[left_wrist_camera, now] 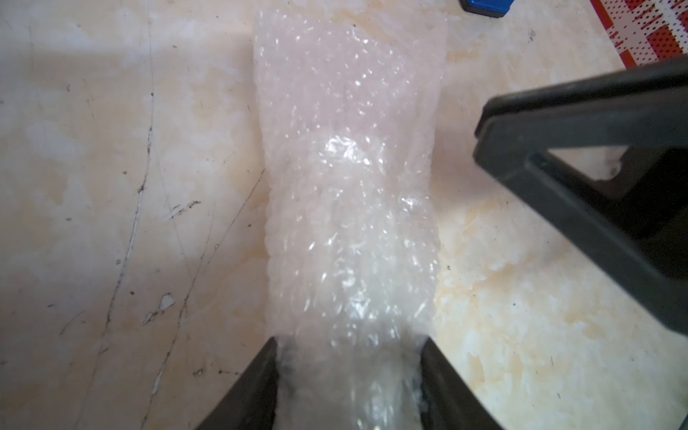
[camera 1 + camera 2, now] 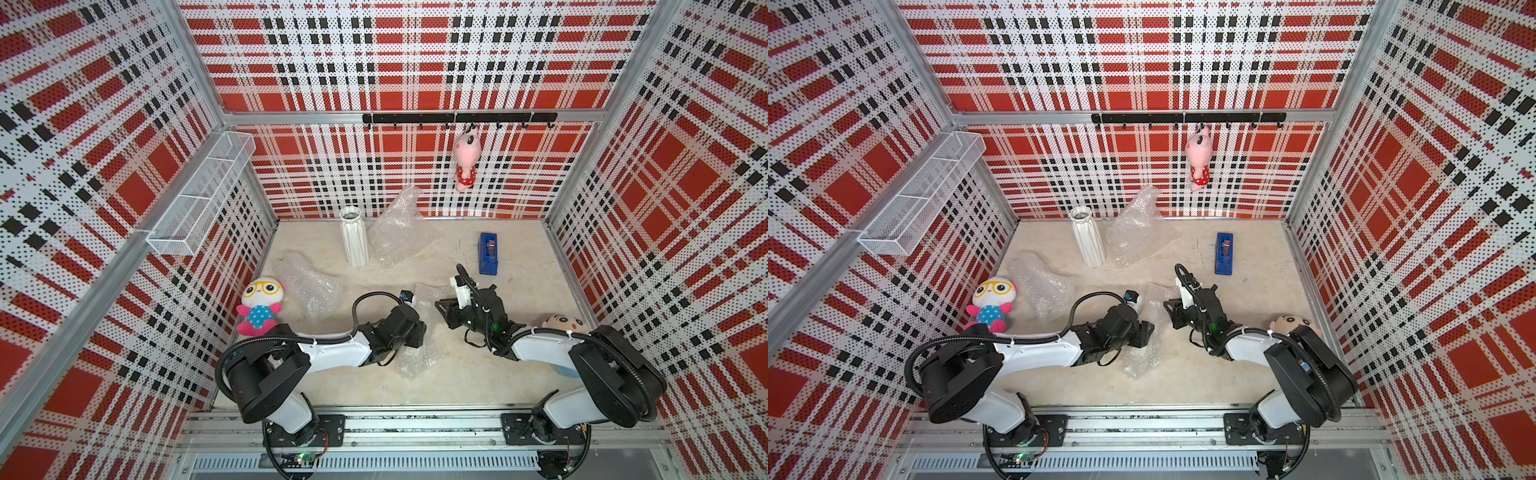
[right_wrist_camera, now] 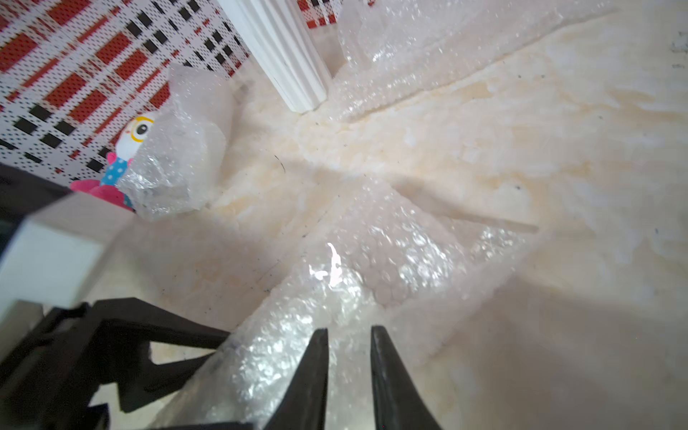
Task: Wrap vases in bubble wrap
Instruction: Stick the tape on the bubble wrap.
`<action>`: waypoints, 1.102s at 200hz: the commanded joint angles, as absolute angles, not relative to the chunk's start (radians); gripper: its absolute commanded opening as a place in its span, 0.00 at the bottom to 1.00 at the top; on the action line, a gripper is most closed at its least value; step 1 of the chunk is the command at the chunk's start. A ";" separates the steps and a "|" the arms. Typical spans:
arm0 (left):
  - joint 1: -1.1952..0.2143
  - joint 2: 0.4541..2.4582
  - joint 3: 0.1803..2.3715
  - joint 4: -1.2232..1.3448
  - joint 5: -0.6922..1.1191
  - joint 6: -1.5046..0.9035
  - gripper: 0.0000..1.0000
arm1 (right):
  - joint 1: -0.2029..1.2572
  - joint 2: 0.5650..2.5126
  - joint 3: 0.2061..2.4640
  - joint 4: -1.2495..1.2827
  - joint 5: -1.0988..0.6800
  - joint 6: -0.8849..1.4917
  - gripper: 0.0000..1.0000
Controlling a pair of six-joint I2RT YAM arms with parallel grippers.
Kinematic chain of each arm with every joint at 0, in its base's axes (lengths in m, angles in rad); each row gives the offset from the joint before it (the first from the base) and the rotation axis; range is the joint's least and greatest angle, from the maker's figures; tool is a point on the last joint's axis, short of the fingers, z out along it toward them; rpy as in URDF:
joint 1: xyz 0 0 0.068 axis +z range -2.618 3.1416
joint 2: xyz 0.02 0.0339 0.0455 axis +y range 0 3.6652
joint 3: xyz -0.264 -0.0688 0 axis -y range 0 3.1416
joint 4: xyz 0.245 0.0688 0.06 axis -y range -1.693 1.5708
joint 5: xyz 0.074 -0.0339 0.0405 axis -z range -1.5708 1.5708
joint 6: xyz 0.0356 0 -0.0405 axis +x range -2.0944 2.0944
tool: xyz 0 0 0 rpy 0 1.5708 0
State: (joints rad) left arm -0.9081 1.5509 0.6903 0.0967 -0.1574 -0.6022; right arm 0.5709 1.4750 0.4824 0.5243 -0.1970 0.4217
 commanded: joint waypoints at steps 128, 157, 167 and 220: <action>-0.882 1.555 0.652 0.065 -0.154 -0.603 0.52 | 0.587 1.563 0.417 0.691 -0.297 0.611 0.28; -0.880 1.550 0.651 0.066 -0.154 -0.603 0.51 | 0.590 1.563 0.423 0.612 -0.215 0.604 0.27; -0.880 1.554 0.650 0.067 -0.153 -0.601 0.51 | 0.590 1.543 0.414 0.592 -0.178 0.596 0.28; -0.879 1.555 0.652 0.066 -0.154 -0.603 0.51 | 0.591 1.418 0.426 0.452 -0.103 0.505 0.31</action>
State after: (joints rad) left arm -0.8951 1.5455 0.6781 0.1268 -0.1368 -0.6056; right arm 0.5823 1.4712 0.4129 0.5205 -0.1497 0.5583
